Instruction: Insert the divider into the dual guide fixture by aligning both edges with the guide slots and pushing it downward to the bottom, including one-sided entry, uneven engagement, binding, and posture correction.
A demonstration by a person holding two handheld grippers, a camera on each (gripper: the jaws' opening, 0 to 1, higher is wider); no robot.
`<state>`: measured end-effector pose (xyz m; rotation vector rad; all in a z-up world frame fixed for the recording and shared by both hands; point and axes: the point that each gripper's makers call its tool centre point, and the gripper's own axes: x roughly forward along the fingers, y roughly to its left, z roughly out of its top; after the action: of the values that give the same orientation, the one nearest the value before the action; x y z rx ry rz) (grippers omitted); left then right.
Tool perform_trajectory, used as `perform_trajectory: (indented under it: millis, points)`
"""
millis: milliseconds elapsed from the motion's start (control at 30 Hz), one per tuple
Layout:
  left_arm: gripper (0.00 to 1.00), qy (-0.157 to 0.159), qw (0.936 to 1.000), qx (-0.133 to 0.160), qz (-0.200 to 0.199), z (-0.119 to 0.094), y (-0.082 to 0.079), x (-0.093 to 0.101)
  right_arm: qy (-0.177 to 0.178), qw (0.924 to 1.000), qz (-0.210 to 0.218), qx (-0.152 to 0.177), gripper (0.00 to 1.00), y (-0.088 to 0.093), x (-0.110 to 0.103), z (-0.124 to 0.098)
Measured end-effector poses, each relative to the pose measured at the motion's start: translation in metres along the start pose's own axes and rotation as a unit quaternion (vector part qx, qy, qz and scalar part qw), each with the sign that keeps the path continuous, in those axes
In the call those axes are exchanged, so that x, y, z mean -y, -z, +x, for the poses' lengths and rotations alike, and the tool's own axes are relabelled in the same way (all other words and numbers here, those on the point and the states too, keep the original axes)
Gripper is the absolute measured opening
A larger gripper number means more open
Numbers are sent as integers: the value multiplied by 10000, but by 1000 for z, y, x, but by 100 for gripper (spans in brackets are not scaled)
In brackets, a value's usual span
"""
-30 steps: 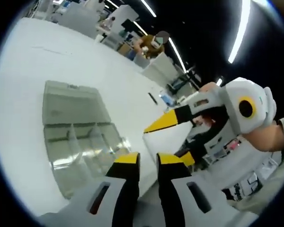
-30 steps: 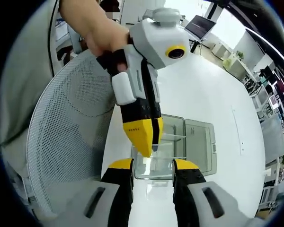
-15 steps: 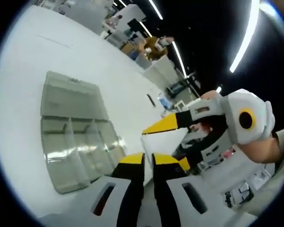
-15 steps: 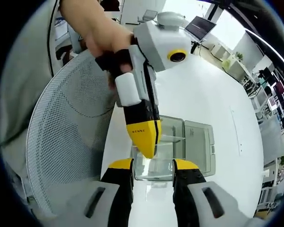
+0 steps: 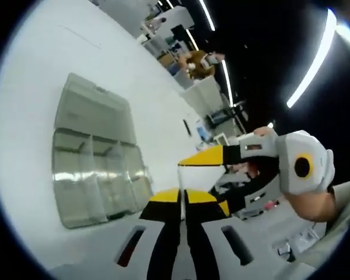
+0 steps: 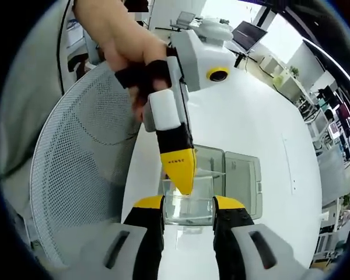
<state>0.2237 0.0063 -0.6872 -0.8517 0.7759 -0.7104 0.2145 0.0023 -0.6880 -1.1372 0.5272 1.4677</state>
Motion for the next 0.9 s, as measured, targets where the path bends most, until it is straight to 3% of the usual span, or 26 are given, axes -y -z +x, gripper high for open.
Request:
perform_trajectory:
  millis: [267, 333, 567, 900]
  points:
    - [0, 19, 10000, 7, 51, 1, 1, 2, 47, 10000, -78, -40, 30, 1, 0, 0]
    - [0, -33, 9998, -34, 171, 3, 3, 1, 66, 9999, -147, -25, 26, 1, 1, -1]
    - [0, -13, 9996, -67, 258, 3, 5, 0, 83, 10000, -24, 13, 28, 4, 6, -4]
    - [0, 109, 9968, -131, 780, 2, 11, 0, -8, 10000, 62, 49, 27, 8, 6, -6]
